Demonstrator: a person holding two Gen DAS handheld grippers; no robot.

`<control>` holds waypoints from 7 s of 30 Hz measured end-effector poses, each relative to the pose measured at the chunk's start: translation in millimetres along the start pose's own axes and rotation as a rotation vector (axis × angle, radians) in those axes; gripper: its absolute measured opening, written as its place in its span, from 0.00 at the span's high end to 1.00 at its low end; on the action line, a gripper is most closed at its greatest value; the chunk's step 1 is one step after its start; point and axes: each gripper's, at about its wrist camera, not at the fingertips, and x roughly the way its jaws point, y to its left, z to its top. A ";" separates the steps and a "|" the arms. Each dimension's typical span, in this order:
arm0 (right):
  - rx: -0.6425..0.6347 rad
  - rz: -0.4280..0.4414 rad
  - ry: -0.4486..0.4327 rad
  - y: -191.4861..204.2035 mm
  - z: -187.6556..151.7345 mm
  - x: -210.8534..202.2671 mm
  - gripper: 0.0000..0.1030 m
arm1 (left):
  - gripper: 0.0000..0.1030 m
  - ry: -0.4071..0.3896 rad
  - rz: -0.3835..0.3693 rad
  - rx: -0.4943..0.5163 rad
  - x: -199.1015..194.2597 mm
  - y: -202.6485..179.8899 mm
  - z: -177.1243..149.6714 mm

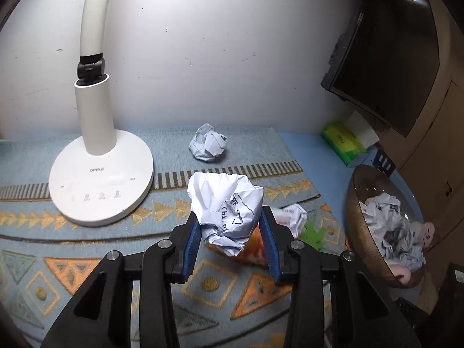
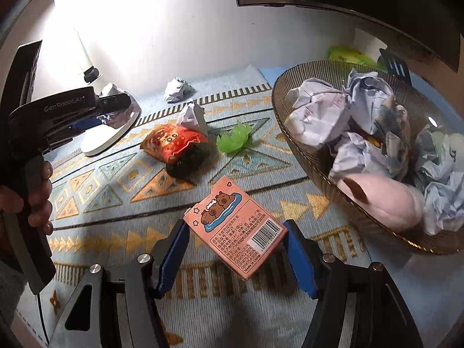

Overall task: Organize objects
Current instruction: 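Grasp a paper ball with the left tool while the right tool grasps the pink juice box, then lift the paper ball and pink juice box and hold them above the rug, then carry the paper ball and juice box over the brown bowl and release both, then grasp the orange snack bag with the left tool while the right tool reaches toward it, then lift the orange snack bag with the left tool and adjust the grip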

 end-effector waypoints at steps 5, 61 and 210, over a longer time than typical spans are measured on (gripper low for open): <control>-0.038 0.049 0.003 -14.9 -11.7 -23.8 0.37 | 0.65 0.091 -0.001 0.025 -29.8 -17.9 -42.7; -0.172 0.044 0.015 -61.9 -40.7 -73.2 0.36 | 0.65 0.237 0.012 0.071 -40.3 -127.8 -110.0; -0.009 -0.001 -0.180 -60.7 -16.0 -115.3 0.60 | 0.10 0.350 0.048 0.085 -23.4 -89.0 -133.3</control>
